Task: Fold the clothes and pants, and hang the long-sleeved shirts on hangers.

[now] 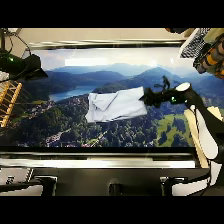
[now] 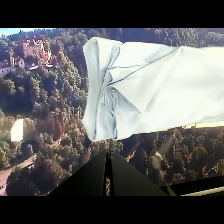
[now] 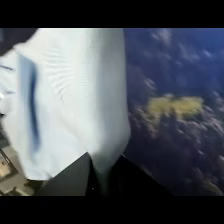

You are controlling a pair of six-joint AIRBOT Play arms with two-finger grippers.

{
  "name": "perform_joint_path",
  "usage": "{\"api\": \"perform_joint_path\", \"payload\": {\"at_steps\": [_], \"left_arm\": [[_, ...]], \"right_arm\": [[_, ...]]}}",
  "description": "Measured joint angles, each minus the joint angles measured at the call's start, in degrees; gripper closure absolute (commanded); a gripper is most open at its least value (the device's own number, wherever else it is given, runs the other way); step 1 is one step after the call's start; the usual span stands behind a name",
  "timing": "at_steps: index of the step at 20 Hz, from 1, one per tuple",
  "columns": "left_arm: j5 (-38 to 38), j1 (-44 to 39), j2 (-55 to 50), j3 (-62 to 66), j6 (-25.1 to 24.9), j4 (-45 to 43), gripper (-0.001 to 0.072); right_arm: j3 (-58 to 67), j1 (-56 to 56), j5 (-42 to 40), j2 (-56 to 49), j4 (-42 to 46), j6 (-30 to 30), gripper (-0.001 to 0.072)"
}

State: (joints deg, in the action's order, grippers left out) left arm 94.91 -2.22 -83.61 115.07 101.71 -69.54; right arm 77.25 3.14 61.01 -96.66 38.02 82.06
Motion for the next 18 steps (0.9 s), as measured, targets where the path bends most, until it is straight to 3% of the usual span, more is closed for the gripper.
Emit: {"api": "perform_joint_path", "payload": {"at_steps": [7, 13, 18], "left_arm": [[0.02, 0.04, -0.02, -0.15, -0.83, -0.07, 0.0694], [0.02, 0.09, -0.02, -0.17, -1.20, -0.13, 0.0694], [0.02, 0.09, -0.02, -0.17, -1.22, -0.17, 0.0694]], "right_arm": [[19.67, 4.00, 0.90, 0.90, 5.55, 15.39, 0.0674], [28.24, 13.68, -1.51, 0.98, 7.69, 22.77, 0.0675], [31.23, 21.99, -3.04, 1.01, 14.82, 29.38, 0.0674]]}}
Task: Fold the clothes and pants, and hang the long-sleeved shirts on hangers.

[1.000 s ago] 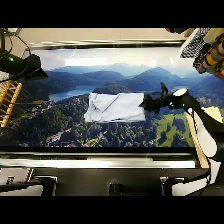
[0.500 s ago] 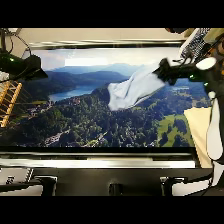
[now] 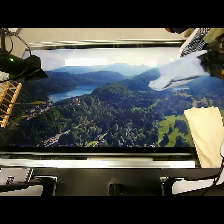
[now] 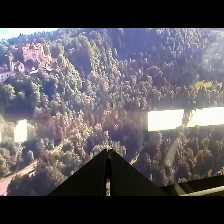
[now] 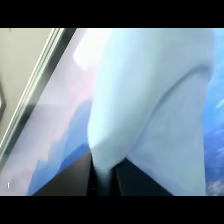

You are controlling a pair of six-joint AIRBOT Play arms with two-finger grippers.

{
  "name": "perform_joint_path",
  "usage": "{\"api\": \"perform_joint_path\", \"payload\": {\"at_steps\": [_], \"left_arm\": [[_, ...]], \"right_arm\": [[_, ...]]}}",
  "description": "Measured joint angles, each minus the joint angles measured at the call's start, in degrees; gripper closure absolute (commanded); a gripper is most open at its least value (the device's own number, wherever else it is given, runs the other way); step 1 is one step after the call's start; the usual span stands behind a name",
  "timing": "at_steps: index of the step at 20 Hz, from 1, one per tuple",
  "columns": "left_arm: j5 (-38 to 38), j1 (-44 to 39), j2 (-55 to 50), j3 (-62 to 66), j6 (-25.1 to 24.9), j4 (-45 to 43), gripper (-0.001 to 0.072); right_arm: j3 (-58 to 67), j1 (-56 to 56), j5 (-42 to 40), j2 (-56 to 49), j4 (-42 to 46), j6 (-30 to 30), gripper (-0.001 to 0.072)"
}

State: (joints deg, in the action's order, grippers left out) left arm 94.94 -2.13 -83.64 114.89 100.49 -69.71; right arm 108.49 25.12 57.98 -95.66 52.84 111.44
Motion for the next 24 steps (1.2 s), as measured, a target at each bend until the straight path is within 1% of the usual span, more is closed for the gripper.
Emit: {"api": "perform_joint_path", "payload": {"at_steps": [2, 4, 9, 14, 17, 20, 23, 24], "left_arm": [[0.00, 0.00, 0.00, 0.00, 0.02, 0.00, 0.0694], [0.02, 0.00, 0.00, 0.00, 0.00, 0.02, 0.0694], [0.07, 0.00, 0.00, 0.00, 0.00, 0.00, 0.0694], [0.31, 0.00, 0.00, 0.00, 0.02, 0.02, 0.0694], [1.44, 0.00, 0.00, 0.00, 0.02, 0.09, 0.0694], [3.30, 0.00, 0.00, 0.00, 0.02, 0.13, 0.0694], [4.33, -0.07, 0.00, 0.00, 0.02, 0.20, 0.0694], [4.57, -0.07, 0.00, 0.00, 0.02, 0.24, 0.0694]], "right_arm": [[0.37, 2.93, 0.11, 0.09, 1.95, 2.80, 0.0674], [0.57, 5.55, 1.97, 0.44, 4.79, 6.38, 0.0674], [0.74, 9.40, 10.25, 3.56, 16.39, 17.25, 0.0674], [0.76, 10.14, 17.42, 7.48, 23.23, 24.65, 0.0674], [0.76, 10.27, 21.62, 9.44, 26.12, 27.12, 0.0674], [0.76, 10.27, 26.18, 10.64, 28.48, 28.17, 0.0674], [0.76, 10.27, 31.47, 11.13, 31.69, 27.91, 0.0674], [0.76, 10.27, 33.18, 11.21, 33.29, 26.80, 0.0674]]}}
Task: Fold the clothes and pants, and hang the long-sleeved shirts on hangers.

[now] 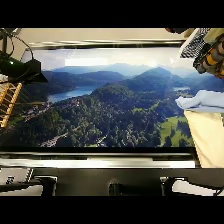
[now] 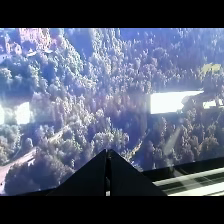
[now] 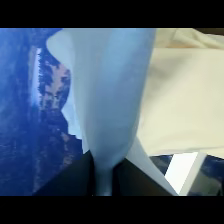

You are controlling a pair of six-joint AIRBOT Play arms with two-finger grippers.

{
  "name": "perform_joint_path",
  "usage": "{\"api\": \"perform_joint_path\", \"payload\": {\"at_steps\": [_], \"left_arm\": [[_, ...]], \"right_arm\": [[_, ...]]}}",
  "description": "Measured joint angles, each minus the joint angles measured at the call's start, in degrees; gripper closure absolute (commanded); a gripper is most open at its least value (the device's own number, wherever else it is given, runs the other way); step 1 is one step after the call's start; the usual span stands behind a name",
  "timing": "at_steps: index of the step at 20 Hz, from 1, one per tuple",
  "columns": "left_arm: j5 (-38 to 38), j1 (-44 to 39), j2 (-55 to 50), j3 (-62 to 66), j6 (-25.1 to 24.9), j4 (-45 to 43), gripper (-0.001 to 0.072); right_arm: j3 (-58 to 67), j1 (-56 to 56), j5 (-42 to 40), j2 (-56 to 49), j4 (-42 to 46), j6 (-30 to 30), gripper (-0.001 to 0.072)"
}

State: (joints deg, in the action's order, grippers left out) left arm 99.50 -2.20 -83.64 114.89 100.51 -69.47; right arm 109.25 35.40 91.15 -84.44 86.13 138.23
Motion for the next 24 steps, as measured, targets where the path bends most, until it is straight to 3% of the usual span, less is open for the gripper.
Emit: {"api": "perform_joint_path", "payload": {"at_steps": [8, 15, 24], "left_arm": [[0.55, 0.00, 0.00, 0.00, 0.00, 0.00, 0.0694], [0.61, 0.00, 0.00, 0.00, 0.00, 0.00, 0.0694], [0.61, 0.00, 0.00, 0.00, 0.00, 0.00, 0.0694]], "right_arm": [[-11.17, 0.00, 7.19, 3.72, 13.97, -9.92, 0.0672], [-30.88, 0.02, 3.26, 11.65, 23.19, -11.67, 0.0672], [-38.73, 0.02, 4.90, 13.46, 27.52, -14.47, 0.0671]]}}
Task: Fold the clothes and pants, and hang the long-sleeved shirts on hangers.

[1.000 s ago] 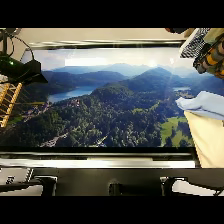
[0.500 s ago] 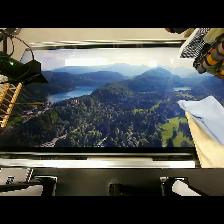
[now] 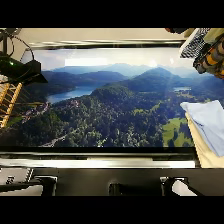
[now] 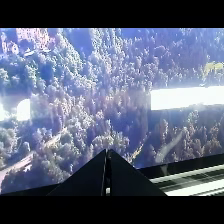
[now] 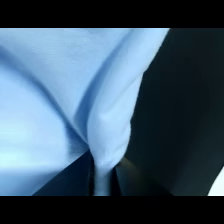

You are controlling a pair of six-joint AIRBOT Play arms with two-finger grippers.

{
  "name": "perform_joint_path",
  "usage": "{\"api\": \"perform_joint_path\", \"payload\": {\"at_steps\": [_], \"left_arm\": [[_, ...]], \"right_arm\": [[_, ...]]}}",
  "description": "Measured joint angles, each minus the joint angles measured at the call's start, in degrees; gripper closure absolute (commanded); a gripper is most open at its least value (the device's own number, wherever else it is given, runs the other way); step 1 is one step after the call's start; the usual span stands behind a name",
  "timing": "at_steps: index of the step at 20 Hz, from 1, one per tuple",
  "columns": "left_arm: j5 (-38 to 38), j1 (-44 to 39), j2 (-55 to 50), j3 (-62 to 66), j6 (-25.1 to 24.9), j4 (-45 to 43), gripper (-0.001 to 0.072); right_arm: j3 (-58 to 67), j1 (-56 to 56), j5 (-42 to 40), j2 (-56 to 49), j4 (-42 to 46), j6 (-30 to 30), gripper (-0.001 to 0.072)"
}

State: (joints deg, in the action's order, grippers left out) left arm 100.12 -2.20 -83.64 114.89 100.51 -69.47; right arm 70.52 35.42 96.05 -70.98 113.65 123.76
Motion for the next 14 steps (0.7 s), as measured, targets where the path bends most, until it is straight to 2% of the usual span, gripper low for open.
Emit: {"api": "perform_joint_path", "payload": {"at_steps": [10, 11, 13, 14], "left_arm": [[0.02, 0.00, 0.00, 0.00, 0.02, 0.00, 0.0694], [0.00, 0.00, 0.00, 0.00, 0.02, 0.00, 0.0694], [0.00, 0.00, 0.00, 0.00, 0.02, 0.00, 0.0694], [0.00, 0.00, 0.00, 0.00, 0.02, -0.02, 0.0694]], "right_arm": [[-6.01, 0.00, 1.01, 1.14, 5.05, -1.88, 0.0666], [-6.23, 0.00, 0.66, 1.16, 5.33, -1.97, 0.0597], [-6.49, 0.00, 0.35, 1.16, 5.90, -2.08, 0.0287], [-6.56, 0.02, 0.13, 1.16, 6.14, -2.16, 0.0227]]}}
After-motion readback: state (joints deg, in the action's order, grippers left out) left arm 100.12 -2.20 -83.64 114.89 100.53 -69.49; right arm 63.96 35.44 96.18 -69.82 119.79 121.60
